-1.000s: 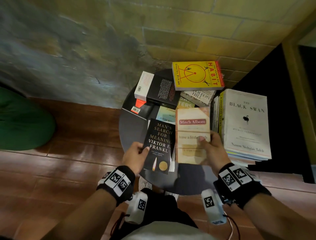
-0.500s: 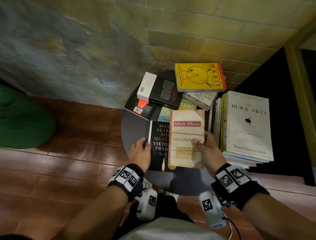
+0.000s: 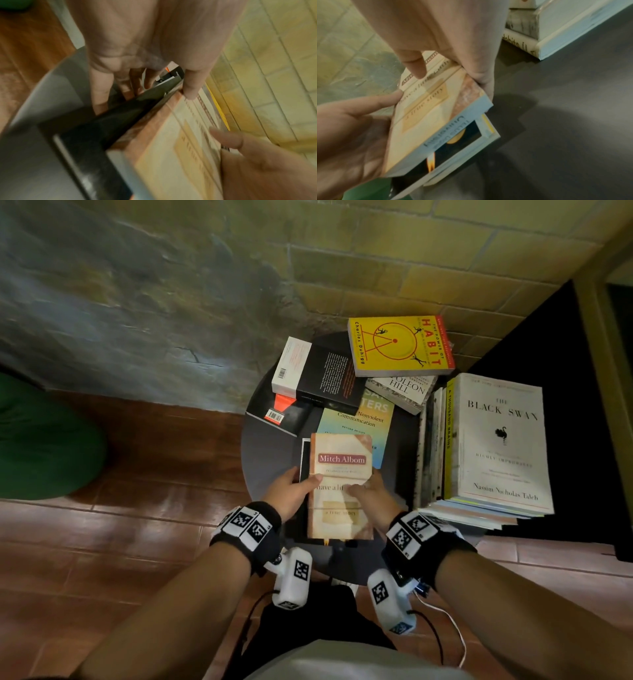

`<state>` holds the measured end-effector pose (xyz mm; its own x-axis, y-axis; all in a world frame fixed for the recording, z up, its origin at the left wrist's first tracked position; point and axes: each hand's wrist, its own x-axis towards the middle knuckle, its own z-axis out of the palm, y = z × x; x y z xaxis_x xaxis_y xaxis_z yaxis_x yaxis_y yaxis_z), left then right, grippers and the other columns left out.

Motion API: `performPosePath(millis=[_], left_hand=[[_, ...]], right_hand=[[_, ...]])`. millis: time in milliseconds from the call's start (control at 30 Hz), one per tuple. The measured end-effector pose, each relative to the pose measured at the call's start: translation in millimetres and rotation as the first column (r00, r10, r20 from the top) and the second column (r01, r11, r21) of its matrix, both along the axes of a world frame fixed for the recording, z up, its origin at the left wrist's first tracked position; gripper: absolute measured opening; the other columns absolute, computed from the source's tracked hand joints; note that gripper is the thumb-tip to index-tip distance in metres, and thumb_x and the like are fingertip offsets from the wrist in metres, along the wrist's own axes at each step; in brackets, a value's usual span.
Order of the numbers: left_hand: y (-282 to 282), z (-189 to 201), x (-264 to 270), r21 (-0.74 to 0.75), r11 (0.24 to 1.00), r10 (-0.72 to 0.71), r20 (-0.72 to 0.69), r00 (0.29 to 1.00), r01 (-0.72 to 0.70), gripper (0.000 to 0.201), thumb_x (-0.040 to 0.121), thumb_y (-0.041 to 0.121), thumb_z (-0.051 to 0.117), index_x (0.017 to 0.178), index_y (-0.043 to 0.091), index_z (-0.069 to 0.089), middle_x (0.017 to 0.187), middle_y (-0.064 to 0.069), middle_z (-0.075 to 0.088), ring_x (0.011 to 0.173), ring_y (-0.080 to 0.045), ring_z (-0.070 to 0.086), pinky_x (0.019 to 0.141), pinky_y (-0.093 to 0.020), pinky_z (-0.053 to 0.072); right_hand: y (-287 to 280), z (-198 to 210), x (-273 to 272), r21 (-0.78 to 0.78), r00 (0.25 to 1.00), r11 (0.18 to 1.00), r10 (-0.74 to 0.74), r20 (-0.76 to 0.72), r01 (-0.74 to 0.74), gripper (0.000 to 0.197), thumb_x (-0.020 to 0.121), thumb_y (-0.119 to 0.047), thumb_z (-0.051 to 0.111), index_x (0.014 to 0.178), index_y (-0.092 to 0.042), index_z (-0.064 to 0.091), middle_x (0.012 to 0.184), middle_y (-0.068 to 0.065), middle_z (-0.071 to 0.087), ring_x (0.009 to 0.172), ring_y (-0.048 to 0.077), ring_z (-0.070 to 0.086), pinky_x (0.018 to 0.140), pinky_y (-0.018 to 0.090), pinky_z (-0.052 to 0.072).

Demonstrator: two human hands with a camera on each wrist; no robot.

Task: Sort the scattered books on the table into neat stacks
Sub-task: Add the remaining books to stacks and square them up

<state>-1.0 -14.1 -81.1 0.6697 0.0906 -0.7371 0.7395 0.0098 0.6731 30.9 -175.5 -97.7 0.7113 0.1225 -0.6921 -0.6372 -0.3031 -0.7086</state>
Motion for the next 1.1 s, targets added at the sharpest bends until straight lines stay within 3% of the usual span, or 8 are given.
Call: performPosePath(millis=[233, 333, 467, 567, 667, 767, 900, 1100], left_hand=[[5, -6, -1, -0.177, 0.984, -0.01, -0.175, 0.985, -0.021, 0.065, 0.085, 0.016, 0.069, 0.141, 0.023, 0.037, 0.128, -0.005, 0.061, 0.114, -0.026, 0.057, 0.088, -0.045, 0.051], [-2, -5, -10, -0.221, 0.97, -0.156, -0.227, 0.961, 0.105, 0.049, 0.088, 0.013, 0.067, 0.132, 0.018, 0.047, 0.111, -0.001, 0.065, 0.095, -0.016, 0.061, 0.093, -0.037, 0.047], [2, -10, -14, -0.148, 0.968, -0.24, -0.282, 0.929, 0.204, 0.056, 0.085, 0.041, 0.068, 0.132, 0.016, 0.048, 0.111, -0.004, 0.063, 0.102, -0.021, 0.061, 0.096, -0.036, 0.045], [17, -15, -2, 0.177, 0.975, -0.101, -0.179, 0.979, 0.133, 0.084, 0.073, 0.045, 0.079, 0.14, 0.016, 0.036, 0.114, -0.004, 0.059, 0.108, -0.024, 0.058, 0.093, -0.037, 0.048], [20, -10, 8, 0.315, 0.887, -0.331, -0.072, 0.941, 0.337, 0.078, 0.079, 0.036, 0.076, 0.145, 0.021, 0.036, 0.139, -0.003, 0.053, 0.124, -0.023, 0.054, 0.104, -0.037, 0.043], [15, -4, 8, 0.326, 0.78, -0.525, -0.124, 0.842, 0.534, 0.044, 0.092, 0.039, 0.058, 0.132, 0.019, 0.055, 0.126, -0.001, 0.065, 0.111, -0.02, 0.06, 0.097, -0.033, 0.046], [17, -5, -3, 0.292, 0.775, -0.555, -0.109, 0.825, 0.56, 0.042, 0.093, 0.038, 0.057, 0.132, 0.023, 0.053, 0.122, 0.001, 0.065, 0.109, -0.02, 0.061, 0.094, -0.032, 0.047], [12, -11, -12, 0.072, 0.867, -0.484, -0.113, 0.867, 0.493, 0.063, 0.081, 0.031, 0.068, 0.137, 0.027, 0.041, 0.122, 0.002, 0.065, 0.109, -0.019, 0.062, 0.098, -0.043, 0.05]], right_hand=[[-15, 22, 1, -0.076, 0.966, 0.965, 0.254, 0.052, -0.249, 0.068, 0.086, -0.015, 0.069, 0.141, -0.014, 0.029, 0.118, -0.005, 0.048, 0.112, 0.01, 0.045, 0.085, 0.025, 0.039], [-27, 30, 12, -0.183, 0.872, 0.858, 0.49, 0.013, -0.479, 0.076, 0.085, -0.015, 0.07, 0.146, -0.018, 0.026, 0.131, -0.002, 0.047, 0.122, 0.013, 0.043, 0.094, 0.025, 0.039], [-34, 32, 25, -0.287, 0.72, 0.675, 0.688, -0.089, -0.68, 0.083, 0.086, -0.017, 0.069, 0.15, -0.024, 0.016, 0.14, 0.001, 0.044, 0.131, 0.019, 0.041, 0.098, 0.021, 0.034], [-33, 30, 26, -0.291, 0.687, 0.64, 0.72, -0.095, -0.711, 0.086, 0.086, -0.015, 0.069, 0.151, -0.026, 0.014, 0.138, 0.002, 0.046, 0.132, 0.021, 0.043, 0.104, 0.027, 0.036], [-31, 28, 25, -0.265, 0.685, 0.649, 0.726, -0.066, -0.713, 0.086, 0.085, -0.009, 0.068, 0.151, -0.023, 0.015, 0.128, -0.002, 0.047, 0.127, 0.016, 0.044, 0.097, 0.021, 0.035], [-35, 24, 26, -0.299, 0.723, 0.668, 0.679, -0.13, -0.681, 0.085, 0.082, -0.023, 0.074, 0.149, -0.027, 0.021, 0.128, -0.003, 0.055, 0.121, 0.019, 0.053, 0.099, 0.026, 0.04], [-49, 13, 23, -0.386, 0.709, 0.602, 0.655, -0.263, -0.699, 0.078, 0.067, -0.061, 0.074, 0.132, -0.026, 0.047, 0.128, -0.002, 0.062, 0.113, 0.021, 0.061, 0.098, 0.035, 0.048], [-50, 28, 22, -0.348, 0.729, 0.644, 0.643, -0.236, -0.681, 0.05, 0.074, -0.042, 0.078, 0.117, -0.025, 0.06, 0.103, -0.006, 0.064, 0.099, 0.013, 0.06, 0.084, 0.021, 0.042]])
